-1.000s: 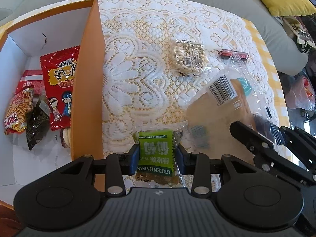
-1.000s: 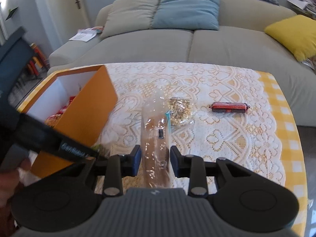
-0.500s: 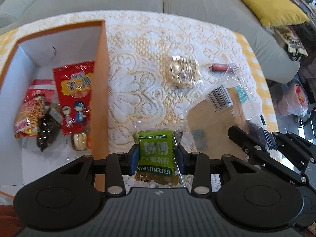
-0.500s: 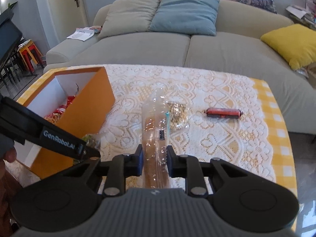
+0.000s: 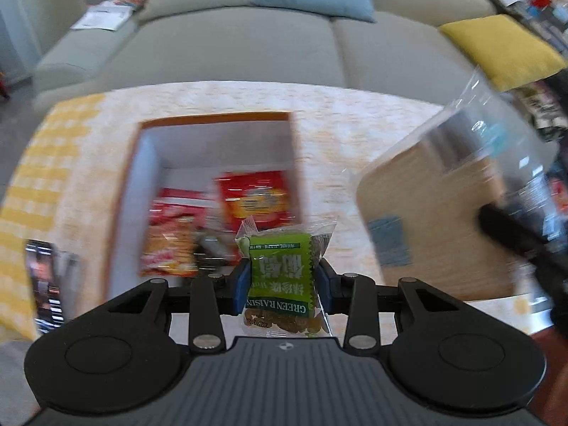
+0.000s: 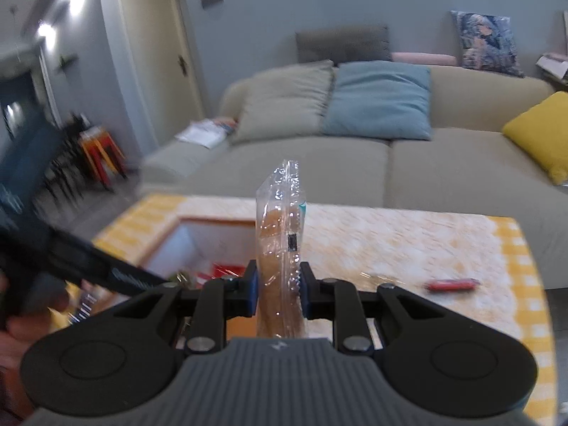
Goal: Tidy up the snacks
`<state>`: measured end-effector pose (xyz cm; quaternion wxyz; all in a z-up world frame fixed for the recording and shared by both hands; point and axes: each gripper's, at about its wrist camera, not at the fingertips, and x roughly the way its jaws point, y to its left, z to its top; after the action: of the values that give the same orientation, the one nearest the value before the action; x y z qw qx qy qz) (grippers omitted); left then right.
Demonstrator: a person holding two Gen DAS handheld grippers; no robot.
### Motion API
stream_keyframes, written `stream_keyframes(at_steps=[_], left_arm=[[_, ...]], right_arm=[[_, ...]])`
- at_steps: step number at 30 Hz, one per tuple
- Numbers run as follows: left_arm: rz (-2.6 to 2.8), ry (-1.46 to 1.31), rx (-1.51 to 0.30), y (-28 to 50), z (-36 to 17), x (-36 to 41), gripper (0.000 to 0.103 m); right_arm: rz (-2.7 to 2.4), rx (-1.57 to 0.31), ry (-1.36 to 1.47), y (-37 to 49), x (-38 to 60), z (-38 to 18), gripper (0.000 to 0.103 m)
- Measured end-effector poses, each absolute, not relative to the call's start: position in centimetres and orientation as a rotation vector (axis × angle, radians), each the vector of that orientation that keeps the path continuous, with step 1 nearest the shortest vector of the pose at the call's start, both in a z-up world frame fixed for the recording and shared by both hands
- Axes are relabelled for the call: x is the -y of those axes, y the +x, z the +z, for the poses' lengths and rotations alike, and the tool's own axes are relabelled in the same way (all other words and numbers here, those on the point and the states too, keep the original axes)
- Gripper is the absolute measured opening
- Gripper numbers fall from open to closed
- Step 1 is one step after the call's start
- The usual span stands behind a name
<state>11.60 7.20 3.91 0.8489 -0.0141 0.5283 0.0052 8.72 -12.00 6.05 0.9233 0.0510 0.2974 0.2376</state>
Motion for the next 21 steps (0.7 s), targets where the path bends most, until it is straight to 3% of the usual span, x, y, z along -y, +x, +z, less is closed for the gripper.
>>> stream_keyframes(at_steps=[7,21], left_arm=[[0.124,0.064,-1.214,12.8,0.6,-11.9,0.043],[0.121,0.052,-1.361,13.9,-5.2,-15.7,0.043]], right_arm=[[0.608,-0.675,0.204,10.0,6.6,5.4,0.020],[0.670,-0.946,0.208,12.2,0.2,-2.4,0.020]])
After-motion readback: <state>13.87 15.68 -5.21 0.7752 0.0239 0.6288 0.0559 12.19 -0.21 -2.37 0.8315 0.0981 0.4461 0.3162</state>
